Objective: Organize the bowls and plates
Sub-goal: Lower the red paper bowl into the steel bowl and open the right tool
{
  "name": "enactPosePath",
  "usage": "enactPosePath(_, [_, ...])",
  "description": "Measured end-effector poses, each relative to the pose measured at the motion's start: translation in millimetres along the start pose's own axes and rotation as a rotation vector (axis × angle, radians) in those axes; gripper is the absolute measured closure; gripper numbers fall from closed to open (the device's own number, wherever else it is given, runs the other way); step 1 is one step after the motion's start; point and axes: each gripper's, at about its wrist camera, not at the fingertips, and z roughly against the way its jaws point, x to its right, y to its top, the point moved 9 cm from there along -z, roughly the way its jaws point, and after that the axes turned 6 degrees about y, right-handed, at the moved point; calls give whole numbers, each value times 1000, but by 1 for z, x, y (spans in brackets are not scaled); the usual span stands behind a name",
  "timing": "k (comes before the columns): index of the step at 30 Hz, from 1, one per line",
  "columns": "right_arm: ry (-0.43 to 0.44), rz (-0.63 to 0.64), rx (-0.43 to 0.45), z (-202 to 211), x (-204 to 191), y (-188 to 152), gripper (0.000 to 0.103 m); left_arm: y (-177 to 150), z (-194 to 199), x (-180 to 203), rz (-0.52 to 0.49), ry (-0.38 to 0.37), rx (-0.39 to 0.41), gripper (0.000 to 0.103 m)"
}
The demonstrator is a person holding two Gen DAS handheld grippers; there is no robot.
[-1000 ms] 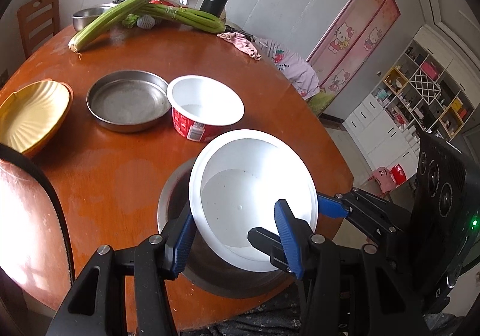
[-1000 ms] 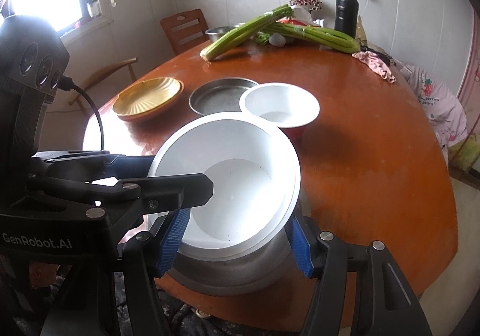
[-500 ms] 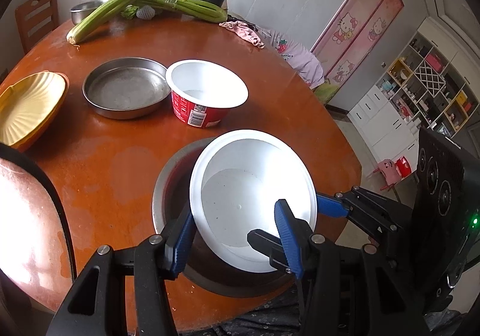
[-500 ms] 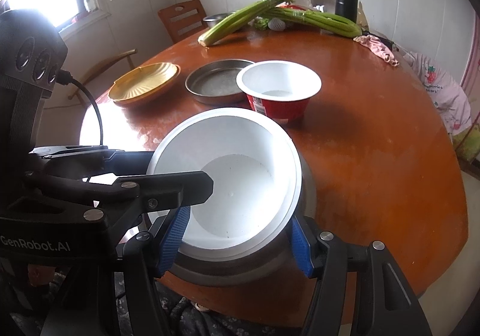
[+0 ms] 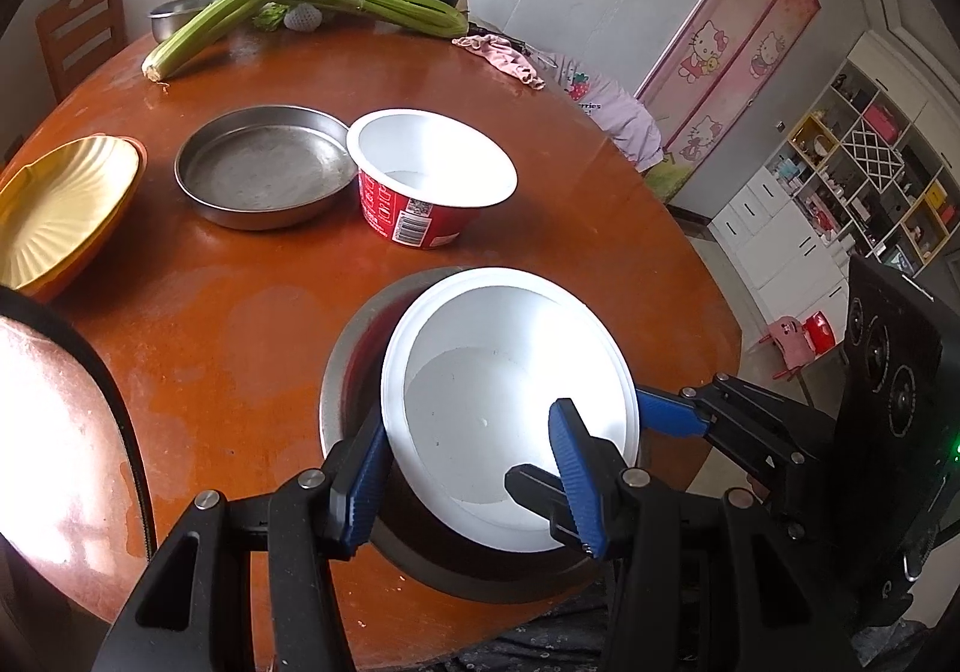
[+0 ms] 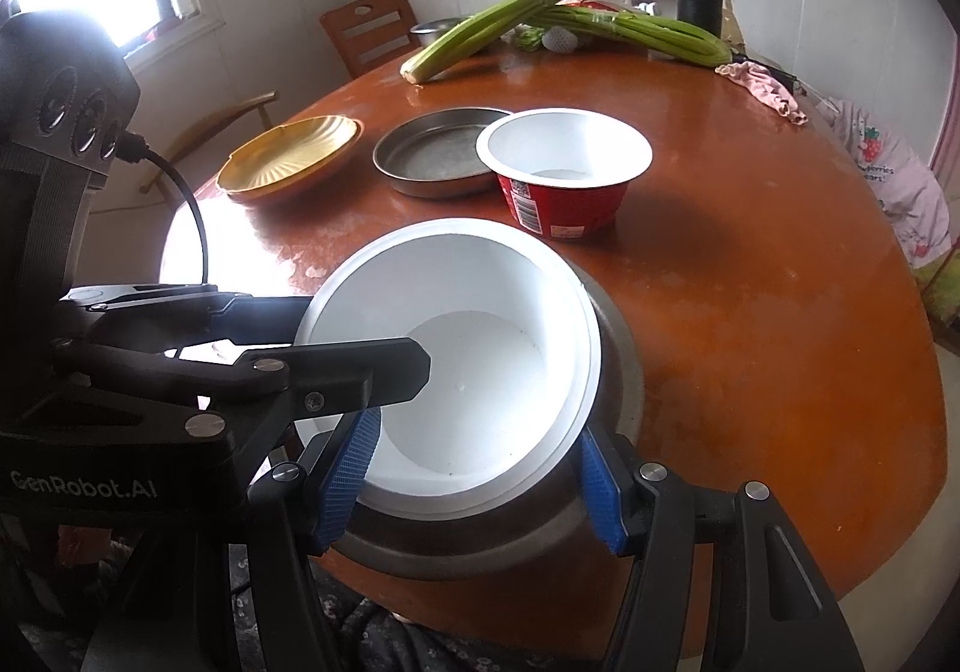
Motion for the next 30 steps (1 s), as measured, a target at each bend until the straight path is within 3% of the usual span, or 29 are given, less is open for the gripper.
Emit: enactPosePath(30, [-24,-22,50,15,11,3,39,6,15,-4,5,21,55,51])
